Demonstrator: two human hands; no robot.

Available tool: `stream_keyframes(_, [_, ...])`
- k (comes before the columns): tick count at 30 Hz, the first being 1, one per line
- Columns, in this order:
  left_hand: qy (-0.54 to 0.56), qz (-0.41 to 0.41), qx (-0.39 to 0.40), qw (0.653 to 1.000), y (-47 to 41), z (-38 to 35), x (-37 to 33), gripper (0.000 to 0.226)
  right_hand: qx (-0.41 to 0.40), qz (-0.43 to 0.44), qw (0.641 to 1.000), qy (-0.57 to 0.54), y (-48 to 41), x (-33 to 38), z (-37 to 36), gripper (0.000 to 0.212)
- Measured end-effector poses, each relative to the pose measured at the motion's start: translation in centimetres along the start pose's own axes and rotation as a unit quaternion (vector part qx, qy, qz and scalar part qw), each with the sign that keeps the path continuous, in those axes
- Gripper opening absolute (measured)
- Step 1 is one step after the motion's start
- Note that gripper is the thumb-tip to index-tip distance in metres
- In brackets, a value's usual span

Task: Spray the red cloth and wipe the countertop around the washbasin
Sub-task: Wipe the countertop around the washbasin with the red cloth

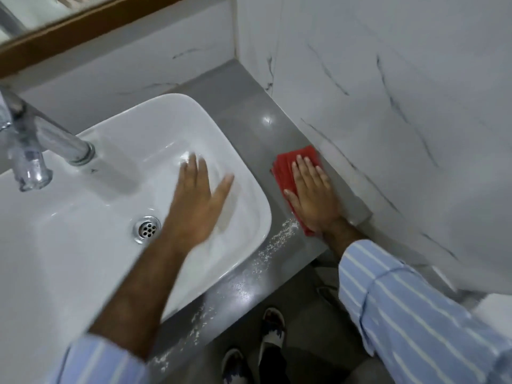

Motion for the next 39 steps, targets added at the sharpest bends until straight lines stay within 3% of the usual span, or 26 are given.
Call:
stream_keyframes(2, [0.001,-0.087,0.069,0.994,5.9,-1.8,1.7,0.074,0.013,0.032,0.999,-0.008,4.4,0.7,-0.3,0.073])
stream_keyframes(3, [-0.002,-0.093,0.098,0.991,8.3,-2.3,2.6,0.074,0.026,0.039,0.999,-0.015,6.4,0.8,-0.3,0.074])
stream_keyframes(4, [-0.015,-0.057,0.107,0.993,10.2,-2.4,3.6,0.078,0.033,0.034,0.999,-0.025,7.8,0.7,-0.4,0.074])
stream_keyframes(7, [-0.009,0.102,0.077,0.992,14.0,-1.5,6.3,0.118,0.016,-0.031,0.999,-0.021,5.6,1.1,0.7,0.071])
stream_keyframes(8, [-0.024,0.116,0.077,0.99,14.7,-1.5,6.8,0.123,0.02,-0.068,0.997,-0.013,3.9,1.6,1.1,0.07])
stream_keyframes(11, [-0.021,0.142,0.058,0.988,15.5,-0.7,7.7,0.111,0.025,-0.128,0.991,-0.026,0.1,3.5,1.2,0.071])
stream_keyframes(17, [0.017,0.113,0.058,0.992,16.3,0.2,8.3,0.095,0.023,0.05,0.998,-0.044,10.0,5.4,0.3,0.071])
stream_keyframes(19, [0.013,0.117,0.055,0.991,17.2,0.8,9.4,0.095,0.036,0.065,0.997,-0.027,10.9,3.8,0.5,0.071])
stream_keyframes(22, [-0.014,0.151,0.018,0.988,19.3,2.7,13.1,0.098,0.028,-0.036,0.999,-0.016,7.9,1.7,1.1,0.07])
stream_keyframes(25, [-0.032,0.169,-0.025,0.985,22.1,4.3,16.2,0.121,0.01,-0.152,0.988,-0.019,5.8,2.0,1.1,0.068])
stream_keyframes(27, [-0.065,0.153,-0.037,0.985,22.5,4.4,16.6,0.113,-0.008,-0.183,0.983,-0.024,6.0,3.5,0.9,0.069])
stream_keyframes(28, [-0.08,0.14,-0.036,0.986,22.5,4.3,16.4,0.107,-0.012,-0.162,0.986,-0.025,6.9,4.8,0.6,0.069])
stream_keyframes(30, [-0.083,0.137,-0.041,0.986,22.2,4.2,16.1,0.101,-0.011,-0.038,0.999,-0.021,9.1,6.8,-0.2,0.071])
stream_keyframes(32, [-0.087,0.139,-0.048,0.985,22.3,4.2,16.3,0.099,0.012,0.106,0.994,-0.017,10.1,5.9,-0.3,0.072])
stream_keyframes(33, [-0.082,0.139,-0.049,0.986,22.4,4.1,16.4,0.099,0.012,0.134,0.991,-0.017,9.7,4.3,0.0,0.071])
stream_keyframes(34, [-0.075,0.141,-0.048,0.986,22.4,4.1,16.7,0.1,0.015,0.118,0.993,-0.02,9.0,2.5,0.4,0.071])
stream_keyframes(37, [-0.077,0.141,-0.047,0.986,22.2,3.9,17.4,0.105,0.015,-0.048,0.998,-0.024,7.0,-1.8,1.9,0.073])
stream_keyframes(39, [-0.093,0.141,-0.055,0.984,22.2,3.7,17.6,0.105,-0.01,-0.1,0.994,-0.029,7.1,-1.4,2.0,0.074])
Point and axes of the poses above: each hand's wrist, its own y-axis away from the middle knuckle, its own z-axis out of the back of the hand, x = y × z, the point moved 2 cm from there along -y, towards the middle knuckle, and after that the axes turned 3 degrees about y, right-handed, at the moved point
